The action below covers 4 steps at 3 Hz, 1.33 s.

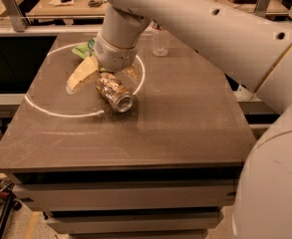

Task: Place orange can upright

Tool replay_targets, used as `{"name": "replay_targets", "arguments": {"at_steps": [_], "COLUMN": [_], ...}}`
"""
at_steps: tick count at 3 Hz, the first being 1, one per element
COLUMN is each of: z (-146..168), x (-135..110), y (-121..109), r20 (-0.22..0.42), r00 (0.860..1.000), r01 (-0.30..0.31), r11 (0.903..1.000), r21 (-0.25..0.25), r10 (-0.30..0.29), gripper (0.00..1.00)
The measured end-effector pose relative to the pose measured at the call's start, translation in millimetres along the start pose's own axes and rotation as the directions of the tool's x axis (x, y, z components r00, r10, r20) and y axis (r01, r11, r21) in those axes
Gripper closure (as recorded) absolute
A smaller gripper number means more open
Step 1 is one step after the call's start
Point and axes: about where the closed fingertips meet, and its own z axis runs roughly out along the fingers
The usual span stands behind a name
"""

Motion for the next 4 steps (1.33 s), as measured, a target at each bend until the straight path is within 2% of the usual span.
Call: {"name": "replay_targets", "arguments": {"at_steps": [1, 3, 4], "z": [4.2, 8.3, 7.6], "x": [0.8, 6.1, 5.9], "y": [-2.6, -3.9, -2.5], "r20": [-0.011, -0.027, -0.035], "r00": [1.000, 0.999, 0.998], "r01": [0.008, 0.035, 0.056], "r11": [1.0000, 0.9993, 0.9984], "r21": [-0.005, -0.016, -0.005], "r10": [-0.009, -0.036, -0.056], "gripper": [0.17, 0.64, 0.86]}}
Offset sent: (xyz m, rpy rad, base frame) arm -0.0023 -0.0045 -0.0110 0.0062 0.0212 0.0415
